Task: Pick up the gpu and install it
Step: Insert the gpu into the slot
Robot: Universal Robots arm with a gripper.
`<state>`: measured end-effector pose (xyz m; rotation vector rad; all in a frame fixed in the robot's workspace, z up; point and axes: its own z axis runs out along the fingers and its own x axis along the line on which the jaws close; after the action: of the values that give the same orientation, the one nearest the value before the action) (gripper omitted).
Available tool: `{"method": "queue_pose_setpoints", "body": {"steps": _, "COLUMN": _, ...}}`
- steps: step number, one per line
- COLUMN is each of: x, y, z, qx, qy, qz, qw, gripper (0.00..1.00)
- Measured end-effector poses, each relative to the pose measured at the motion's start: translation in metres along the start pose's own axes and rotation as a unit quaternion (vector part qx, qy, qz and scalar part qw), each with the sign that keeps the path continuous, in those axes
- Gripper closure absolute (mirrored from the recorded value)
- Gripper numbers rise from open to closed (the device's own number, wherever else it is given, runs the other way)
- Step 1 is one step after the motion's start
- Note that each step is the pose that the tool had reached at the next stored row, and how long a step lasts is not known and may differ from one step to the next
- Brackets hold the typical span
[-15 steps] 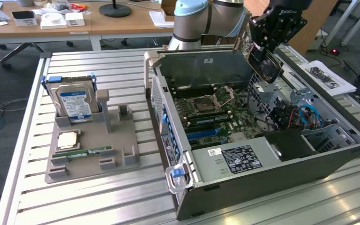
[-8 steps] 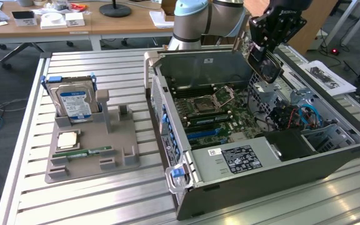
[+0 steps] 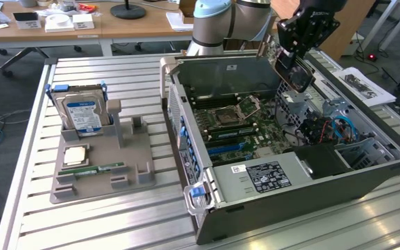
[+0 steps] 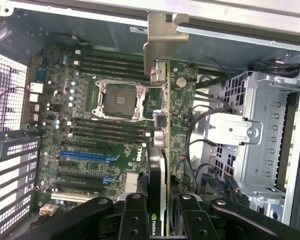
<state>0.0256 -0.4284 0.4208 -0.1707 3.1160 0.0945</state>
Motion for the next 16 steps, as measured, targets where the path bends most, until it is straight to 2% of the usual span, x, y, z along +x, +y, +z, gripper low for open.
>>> {"method": "queue_pose_setpoints", "body": {"steps": 9, "x": 0.0000, "y": 0.0000, "z": 0.0002, "qx": -0.0009, "qy": 0.0023, "qz": -0.039, "qw": 0.9992, "gripper": 0.73}}
{"method": "queue_pose_setpoints", "body": {"steps": 13, "x": 0.0000, "y": 0.0000, "z": 0.0002, "qx": -0.0014, "qy": 0.0037, "qz": -0.062, "qw": 0.9981, "gripper": 0.73}}
{"method": "queue_pose_setpoints", "body": {"steps": 16, "x": 0.0000, "y": 0.0000, "z": 0.0003, "qx": -0.0019, "qy": 0.0049, "qz": -0.082, "qw": 0.9966, "gripper": 0.73}}
